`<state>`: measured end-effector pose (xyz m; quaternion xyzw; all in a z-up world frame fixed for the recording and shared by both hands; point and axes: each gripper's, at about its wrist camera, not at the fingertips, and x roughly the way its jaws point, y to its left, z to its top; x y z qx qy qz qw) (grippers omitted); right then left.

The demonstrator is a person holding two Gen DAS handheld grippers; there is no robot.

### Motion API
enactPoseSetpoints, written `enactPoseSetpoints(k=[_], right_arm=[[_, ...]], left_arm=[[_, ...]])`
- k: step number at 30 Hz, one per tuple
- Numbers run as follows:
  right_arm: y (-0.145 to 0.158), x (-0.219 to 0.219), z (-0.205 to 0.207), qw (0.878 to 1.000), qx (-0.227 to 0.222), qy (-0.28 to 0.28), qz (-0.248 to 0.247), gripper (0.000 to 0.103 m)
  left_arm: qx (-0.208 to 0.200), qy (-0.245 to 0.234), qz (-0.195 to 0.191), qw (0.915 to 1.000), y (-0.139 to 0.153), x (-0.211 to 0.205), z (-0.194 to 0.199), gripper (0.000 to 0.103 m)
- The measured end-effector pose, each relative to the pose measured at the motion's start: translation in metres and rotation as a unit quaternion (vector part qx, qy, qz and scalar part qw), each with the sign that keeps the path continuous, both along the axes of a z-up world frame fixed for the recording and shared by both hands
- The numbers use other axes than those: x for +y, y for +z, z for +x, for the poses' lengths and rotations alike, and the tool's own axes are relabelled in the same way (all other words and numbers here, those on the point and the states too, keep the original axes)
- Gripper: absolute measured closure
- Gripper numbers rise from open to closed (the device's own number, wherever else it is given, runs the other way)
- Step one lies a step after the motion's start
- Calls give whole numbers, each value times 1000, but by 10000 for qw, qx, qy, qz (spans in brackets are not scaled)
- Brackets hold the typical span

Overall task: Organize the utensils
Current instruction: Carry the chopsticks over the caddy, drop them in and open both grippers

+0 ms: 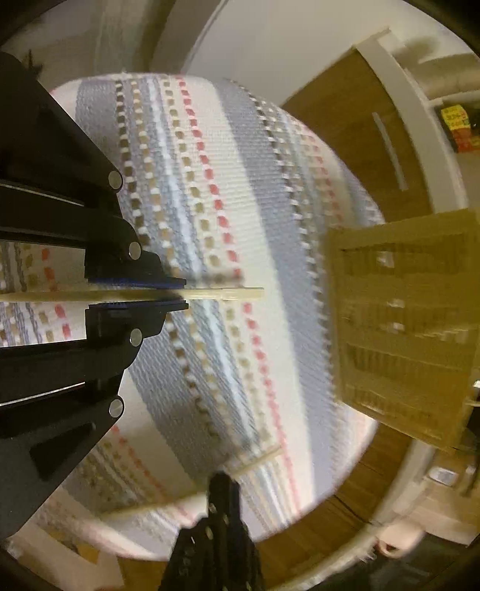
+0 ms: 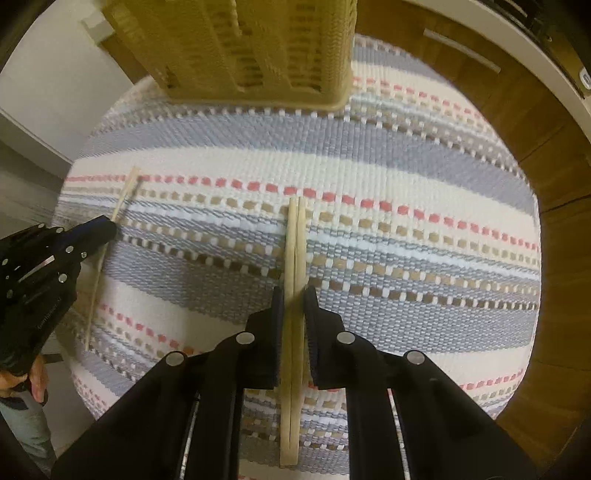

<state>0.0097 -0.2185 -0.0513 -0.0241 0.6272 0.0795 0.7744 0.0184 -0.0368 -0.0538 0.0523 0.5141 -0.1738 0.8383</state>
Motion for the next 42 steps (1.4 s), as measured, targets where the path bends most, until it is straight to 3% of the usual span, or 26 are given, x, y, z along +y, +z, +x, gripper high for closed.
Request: enactPoseSetpoints(k=[6, 8, 11, 16, 21, 24, 26, 28, 34, 38, 42], right_arm=[[41, -15, -12, 9965, -482, 82, 678, 93], [51, -19, -14, 9936, -486, 93, 1012, 93], [79, -20, -15, 9883, -924, 198, 1201, 93], [139, -25, -14, 9693, -1921, 332, 1497, 93], [195, -24, -12, 9384, -3124, 304, 1446, 93], [212, -23, -11, 9204, -3685, 252, 1281, 93], [224, -19, -9, 8996, -4226, 227, 1077, 93], [231, -16, -3, 8839, -4553, 222, 1048, 93], [239, -11, 18, 8421, -5274, 105, 1124, 93], [228, -4, 37, 8246, -5588, -20, 879, 93], [212, -3, 58, 8219, -5646, -64, 754, 93]], left_arm=[[-677, 48, -682, 9954, 50, 13, -12, 99], [-982, 50, -900, 9911, 71, 16, -15, 99], [-1353, 81, -1205, 9834, 97, 20, -15, 99], [-2125, 180, -1535, 9649, 145, 20, -10, 99], [-3012, 312, -1693, 9379, 188, 8, -3, 99], [-3387, 373, -1735, 9240, 200, -2, 4, 99], [-3637, 392, -1837, 9124, 208, -7, 9, 99], [-3865, 390, -1853, 9026, 212, -11, 15, 99], [-4742, 395, -1706, 8629, 217, -18, 29, 99], [-4837, 426, -1742, 8566, 209, -13, 49, 99], [-4749, 602, -1901, 8572, 189, -3, 75, 99]])
